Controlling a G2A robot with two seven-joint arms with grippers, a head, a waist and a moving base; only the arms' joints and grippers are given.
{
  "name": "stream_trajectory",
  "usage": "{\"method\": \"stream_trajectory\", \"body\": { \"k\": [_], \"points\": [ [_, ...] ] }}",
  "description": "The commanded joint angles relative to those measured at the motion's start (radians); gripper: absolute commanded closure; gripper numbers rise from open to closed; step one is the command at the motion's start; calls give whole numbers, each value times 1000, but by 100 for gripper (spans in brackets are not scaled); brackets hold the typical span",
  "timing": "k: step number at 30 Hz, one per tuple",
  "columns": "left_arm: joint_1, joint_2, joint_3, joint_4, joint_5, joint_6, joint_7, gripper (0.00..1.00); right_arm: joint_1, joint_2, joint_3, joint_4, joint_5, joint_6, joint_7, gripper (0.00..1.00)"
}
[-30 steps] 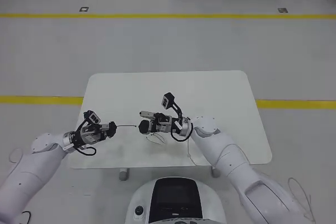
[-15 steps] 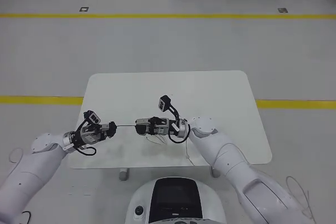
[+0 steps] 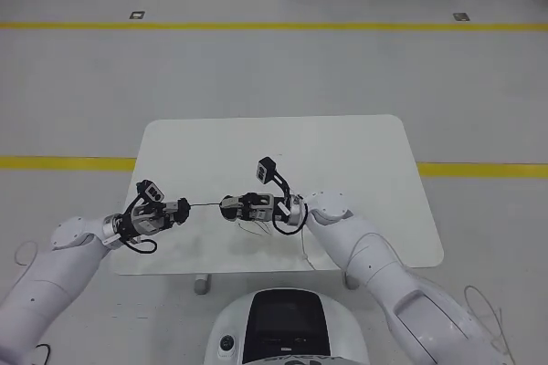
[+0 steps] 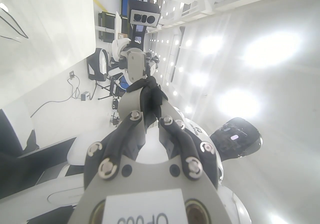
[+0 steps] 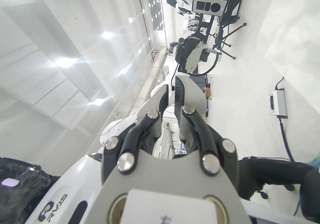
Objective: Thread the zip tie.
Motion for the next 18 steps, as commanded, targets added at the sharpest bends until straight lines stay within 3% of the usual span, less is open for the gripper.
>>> {"method": "stream_trajectory", "body": {
  "k": [1,5,18],
  "points": [
    [0,0,0,0,0,0,0,100,1,0,-1,2,1,-1,0,93],
    [0,0,0,0,0,0,0,100,3,-1,-1,7,4,-4,-1,98],
    [0,0,0,0,0,0,0,100,8,-5,-6,15,10,-10,-3,92]
  ]
}}
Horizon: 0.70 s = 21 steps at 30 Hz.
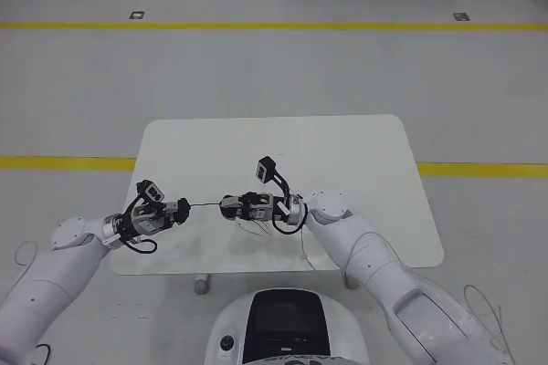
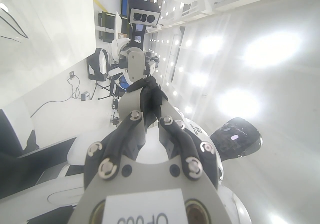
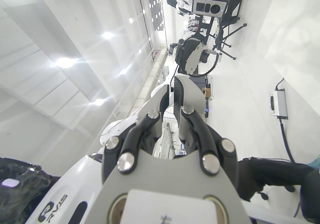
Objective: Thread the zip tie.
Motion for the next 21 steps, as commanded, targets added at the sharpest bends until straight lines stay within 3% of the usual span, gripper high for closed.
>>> {"method": "stream_trajectory", "body": {
  "k": [1,7,13,14,15,21],
  "points": [
    [0,0,0,0,0,0,0,100,0,-1,0,1,1,0,-2,93],
    [0,0,0,0,0,0,0,100,2,-2,-2,4,2,-4,-3,100],
    [0,0,0,0,0,0,0,100,4,-2,-4,7,-7,-6,-11,100],
    [0,0,0,0,0,0,0,64,4,-2,-3,8,-8,-7,-11,100],
    [0,0,0,0,0,0,0,0,3,-1,-3,8,-10,-9,-11,100],
    [0,0,0,0,0,0,0,0,1,1,1,16,-22,-14,-24,100]
  ]
}}
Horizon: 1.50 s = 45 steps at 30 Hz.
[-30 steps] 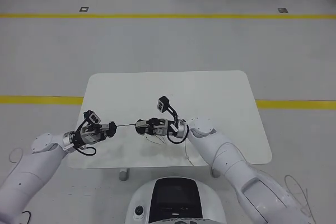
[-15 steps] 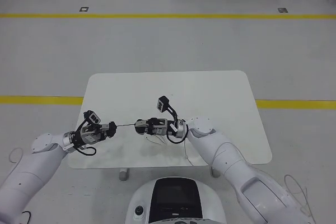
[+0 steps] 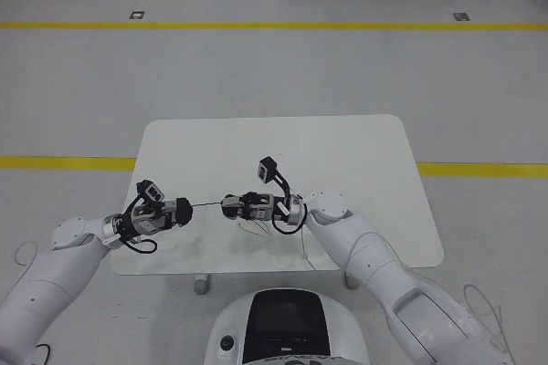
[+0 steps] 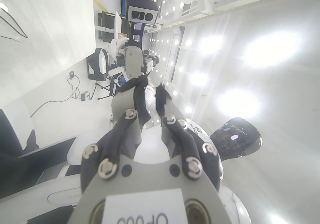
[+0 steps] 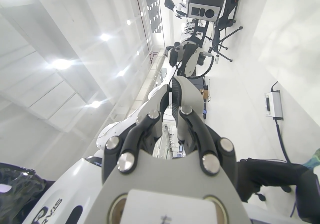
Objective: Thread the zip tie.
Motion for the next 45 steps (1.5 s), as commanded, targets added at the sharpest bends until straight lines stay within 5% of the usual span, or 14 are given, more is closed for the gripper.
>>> {"method": "stream_trajectory", "body": {
  "k": [1,13,17,26,36,45],
  "points": [
    [0,0,0,0,0,0,0,0,-2,1,2,3,-1,-3,-3,100],
    [0,0,0,0,0,0,0,0,-2,2,4,14,-6,-6,-14,100],
    [0,-2,-4,-54,68,-34,0,0,-21,6,6,-21,-23,4,-43,100],
    [34,-14,-38,-150,102,-34,0,0,-45,4,-17,-91,-9,16,14,100],
    [37,-14,-51,-166,156,-34,42,0,-55,6,-19,-118,-29,21,-8,100],
    [53,-18,-91,-178,159,-34,0,0,-90,31,23,-189,-19,20,45,100]
  ]
}}
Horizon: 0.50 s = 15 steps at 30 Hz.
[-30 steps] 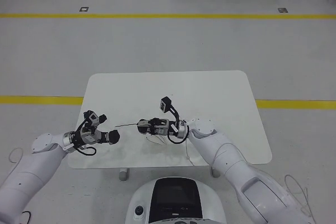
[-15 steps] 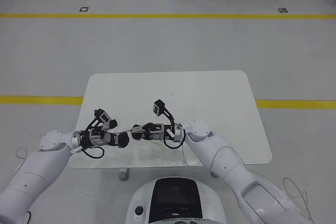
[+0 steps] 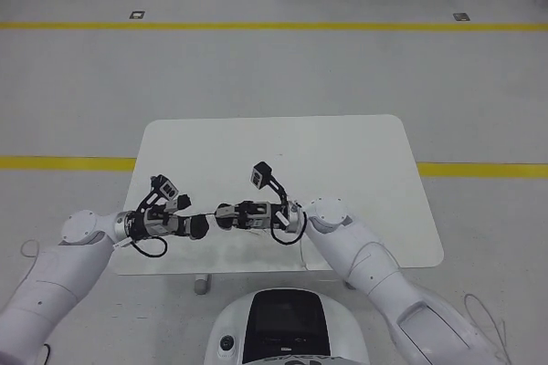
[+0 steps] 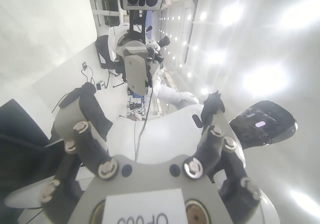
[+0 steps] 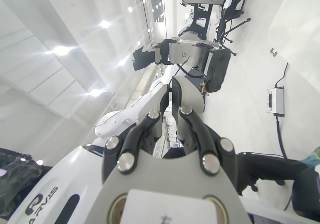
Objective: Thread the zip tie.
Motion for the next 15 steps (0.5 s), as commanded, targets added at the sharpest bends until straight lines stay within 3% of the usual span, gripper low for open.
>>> {"method": "stream_trajectory", "body": {
  "k": [1,6,15],
  "points": [
    [5,0,5,-19,-5,0,1,0,-5,4,5,-9,2,1,12,100],
    [18,12,30,-82,-47,5,1,0,-13,11,12,-30,9,7,34,100],
    [9,39,81,-92,-140,0,1,0,-20,17,11,-47,12,11,31,100]
  ]
}}
